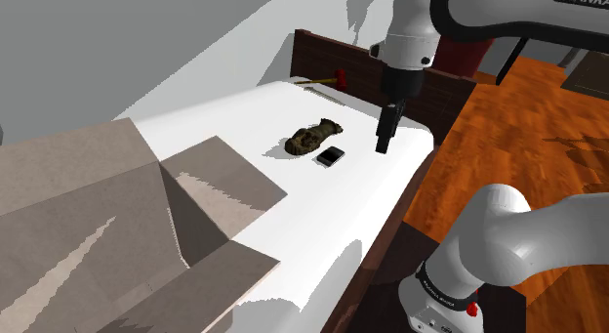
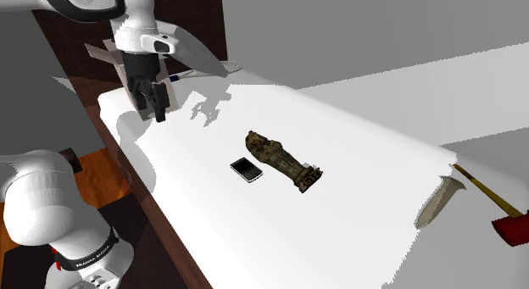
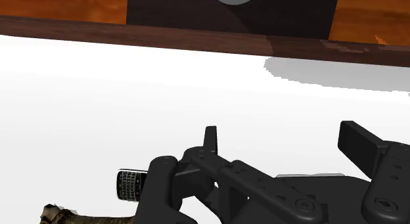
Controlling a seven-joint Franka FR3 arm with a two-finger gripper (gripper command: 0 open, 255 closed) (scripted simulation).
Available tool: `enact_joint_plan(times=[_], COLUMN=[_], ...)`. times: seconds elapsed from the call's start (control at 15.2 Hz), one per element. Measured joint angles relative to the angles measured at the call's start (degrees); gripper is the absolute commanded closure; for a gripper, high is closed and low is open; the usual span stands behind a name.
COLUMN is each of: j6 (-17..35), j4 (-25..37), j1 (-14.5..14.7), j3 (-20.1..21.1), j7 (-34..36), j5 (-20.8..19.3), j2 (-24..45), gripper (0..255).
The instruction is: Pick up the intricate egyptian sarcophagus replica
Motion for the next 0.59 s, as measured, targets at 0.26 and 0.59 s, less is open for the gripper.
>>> enact_joint_plan(times=[0.26,0.59], j6=[2.01,8.25], j4=[-1.93,-5.09], j1=[0.55,1.55], j3=[-3.38,-12.19], j7=[-6.33,-22.12], j5=[-2.56,-8.88], j2=[-0.79,-0.07], gripper=[0,0])
